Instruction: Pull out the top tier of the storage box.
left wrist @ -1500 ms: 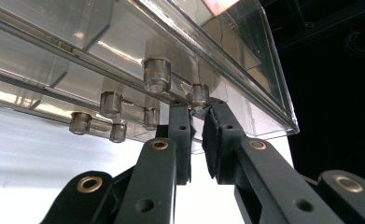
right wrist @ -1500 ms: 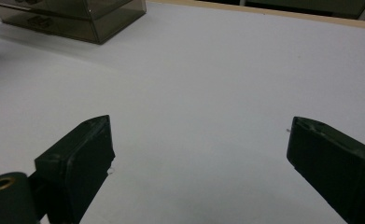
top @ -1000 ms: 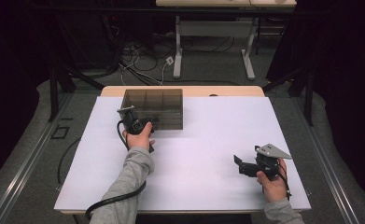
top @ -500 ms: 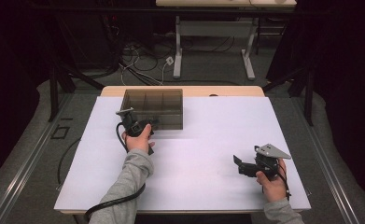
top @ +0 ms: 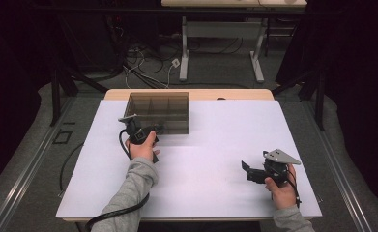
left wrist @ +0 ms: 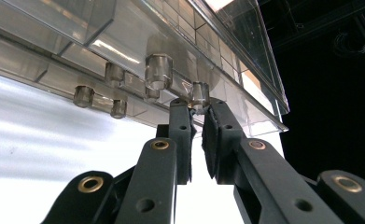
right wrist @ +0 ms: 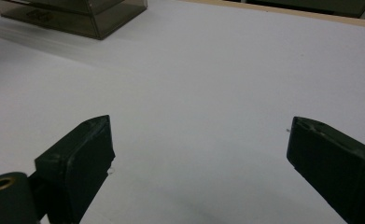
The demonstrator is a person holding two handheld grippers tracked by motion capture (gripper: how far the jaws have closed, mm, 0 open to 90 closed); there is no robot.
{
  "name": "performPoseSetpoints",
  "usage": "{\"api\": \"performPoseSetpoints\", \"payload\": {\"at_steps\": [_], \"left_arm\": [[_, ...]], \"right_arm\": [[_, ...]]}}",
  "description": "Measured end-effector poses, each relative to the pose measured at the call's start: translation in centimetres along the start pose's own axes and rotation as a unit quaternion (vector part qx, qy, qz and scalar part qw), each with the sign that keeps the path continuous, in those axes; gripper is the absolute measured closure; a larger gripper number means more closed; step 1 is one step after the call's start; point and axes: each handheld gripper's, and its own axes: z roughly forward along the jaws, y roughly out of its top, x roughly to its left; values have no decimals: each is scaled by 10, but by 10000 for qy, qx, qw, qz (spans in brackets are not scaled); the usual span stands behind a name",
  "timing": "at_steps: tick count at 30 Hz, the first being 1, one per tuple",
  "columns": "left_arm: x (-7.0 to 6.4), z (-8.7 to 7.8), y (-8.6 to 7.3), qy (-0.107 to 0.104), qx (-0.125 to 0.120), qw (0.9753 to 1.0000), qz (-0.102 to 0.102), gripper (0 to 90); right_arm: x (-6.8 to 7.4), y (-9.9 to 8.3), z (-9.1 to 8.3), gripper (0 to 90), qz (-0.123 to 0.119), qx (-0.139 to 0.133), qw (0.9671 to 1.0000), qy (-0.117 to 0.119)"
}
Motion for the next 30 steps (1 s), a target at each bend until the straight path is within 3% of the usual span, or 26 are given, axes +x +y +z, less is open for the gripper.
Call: {"api": "performPoseSetpoints", "payload": {"at_steps": [30], "left_arm": [[1, -12, -12, -87, 52, 9999, -32, 822]], "right_arm": [[2, -1, 1, 66, -12, 68, 10000, 15]]}}
